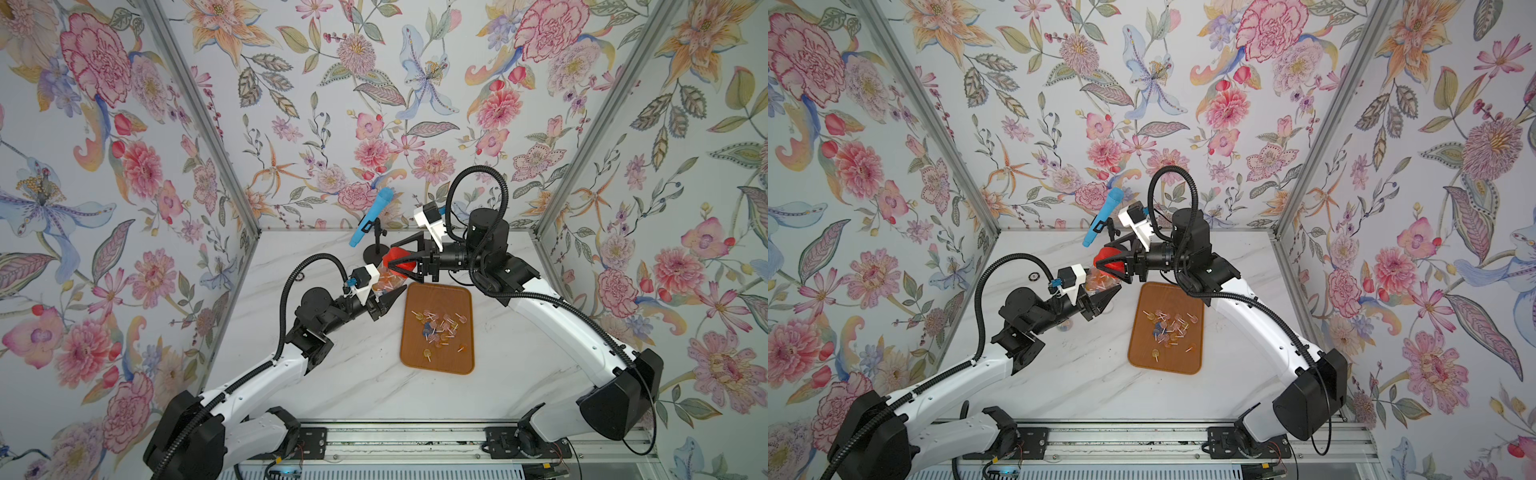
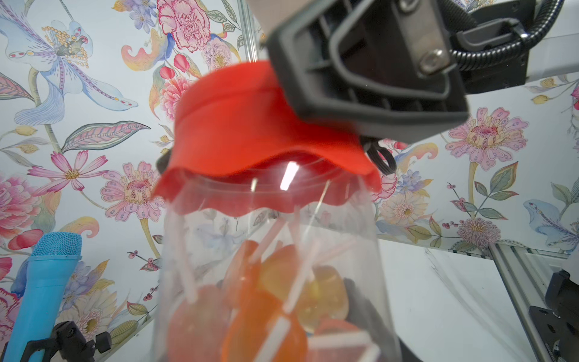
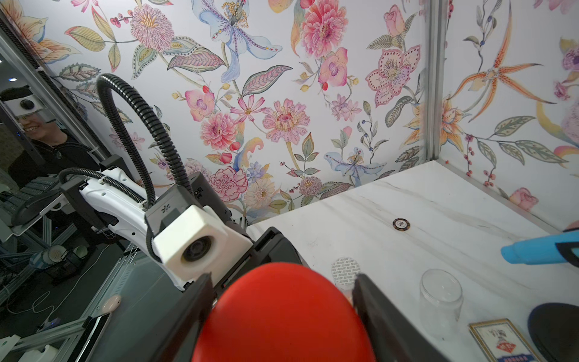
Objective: Pour the candies out of the jar
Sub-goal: Unscrew the lid from the jar.
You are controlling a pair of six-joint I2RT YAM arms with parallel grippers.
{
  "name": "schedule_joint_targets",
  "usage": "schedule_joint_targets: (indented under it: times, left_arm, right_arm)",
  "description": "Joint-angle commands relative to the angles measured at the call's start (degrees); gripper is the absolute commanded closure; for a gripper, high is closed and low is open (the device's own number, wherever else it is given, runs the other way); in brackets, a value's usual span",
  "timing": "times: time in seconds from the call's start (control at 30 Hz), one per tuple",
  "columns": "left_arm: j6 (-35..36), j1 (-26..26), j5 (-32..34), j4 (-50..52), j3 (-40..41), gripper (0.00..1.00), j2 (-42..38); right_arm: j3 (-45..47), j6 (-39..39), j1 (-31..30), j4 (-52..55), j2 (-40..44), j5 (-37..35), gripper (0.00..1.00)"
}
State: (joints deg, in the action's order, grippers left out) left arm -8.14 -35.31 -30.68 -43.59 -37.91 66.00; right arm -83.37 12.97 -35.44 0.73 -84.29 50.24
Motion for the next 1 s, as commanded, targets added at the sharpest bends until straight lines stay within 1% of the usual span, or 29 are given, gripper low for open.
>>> schedule_joint_targets:
  times: [0.0, 0.03, 0.07, 0.17, 0.23, 0.43, 0.53, 0.63, 0.67, 0.7, 0.97]
  left_arm:
    - [1.5, -0.3, 4.1, 0.5, -0.5, 1.0, 0.3]
    - [1.8, -0.3, 6.4, -0.1, 0.0, 1.0, 0.6]
    - [2.0, -0.3, 8.0, 0.0, 0.2, 1.0, 0.9]
    - [3.1, -0.4, 11.9, 2.2, -0.2, 1.0, 1.9]
    - [4.2, -0.7, 14.1, 3.3, 0.0, 1.0, 2.2]
    - [6.6, -1.6, 19.0, 4.7, 0.1, 1.0, 2.8]
    - [7.7, -2.3, 21.0, 5.1, -0.1, 1.0, 3.4]
    - [8.3, -3.0, 22.2, 4.7, -0.4, 1.0, 4.0]
    - [8.5, -3.1, 22.6, 4.7, -0.5, 1.0, 4.2]
    - [8.8, -3.3, 23.1, 4.7, -0.6, 1.0, 4.3]
    - [10.6, -4.2, 24.8, 4.9, -0.6, 1.0, 3.8]
  right_arm:
    - [2.3, 2.2, 0.7, -0.6, 3.1, -9.6, 0.06]
    - [4.1, 3.9, 1.3, -3.1, 3.7, -11.7, 0.02]
    - [5.6, 5.3, 1.8, -5.4, 3.8, -12.1, 0.01]
    - [7.6, 11.9, 3.2, -8.7, 2.7, -13.0, 0.01]
    - [7.7, 14.0, 3.1, -8.3, 2.1, -15.4, 0.01]
    - [7.2, 15.1, 0.1, -6.8, 1.5, -22.2, 0.02]
    - [5.2, 15.5, -1.3, -3.8, 0.2, -25.2, 0.04]
    - [2.7, 15.9, -1.3, -0.5, -1.4, -27.6, 0.08]
    - [2.3, 16.3, -2.9, -0.1, -1.7, -27.9, 0.09]
    - [1.8, 16.5, -3.2, 0.4, -2.1, -28.0, 0.1]
    - [0.3, 18.5, -3.5, 2.5, -4.0, -29.4, 0.16]
